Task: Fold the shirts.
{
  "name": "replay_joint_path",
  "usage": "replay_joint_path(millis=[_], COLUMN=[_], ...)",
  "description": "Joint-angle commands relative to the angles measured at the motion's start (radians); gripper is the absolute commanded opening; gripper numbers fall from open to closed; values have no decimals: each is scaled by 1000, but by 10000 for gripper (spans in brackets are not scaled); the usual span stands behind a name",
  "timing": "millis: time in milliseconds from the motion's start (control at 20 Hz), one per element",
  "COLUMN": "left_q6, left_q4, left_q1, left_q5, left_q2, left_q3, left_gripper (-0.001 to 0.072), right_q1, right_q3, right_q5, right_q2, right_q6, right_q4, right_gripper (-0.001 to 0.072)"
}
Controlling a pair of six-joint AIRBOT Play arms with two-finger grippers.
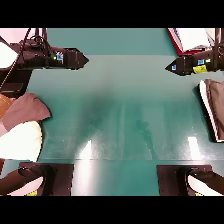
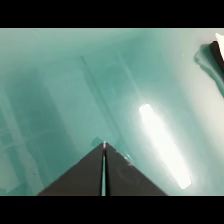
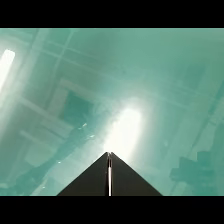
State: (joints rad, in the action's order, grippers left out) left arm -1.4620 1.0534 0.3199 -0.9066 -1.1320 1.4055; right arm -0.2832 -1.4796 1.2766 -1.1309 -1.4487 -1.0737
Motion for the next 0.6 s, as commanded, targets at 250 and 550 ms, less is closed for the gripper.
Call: replay_joint_path(millis=[250, 550], left_q6=[0, -5], left_q4=[0, -4], left_q1=[0, 0], left_q5=[2, 13], left_q2=[0, 0], left_q3=[0, 0], left_gripper=[31, 31], right_q1=[-5, -5], right_q3=[-1, 0], right_q5=[-1, 6], right_q2=[0, 0], right_q6=[0, 0], right_q4=[1, 1], right_gripper=[24, 24])
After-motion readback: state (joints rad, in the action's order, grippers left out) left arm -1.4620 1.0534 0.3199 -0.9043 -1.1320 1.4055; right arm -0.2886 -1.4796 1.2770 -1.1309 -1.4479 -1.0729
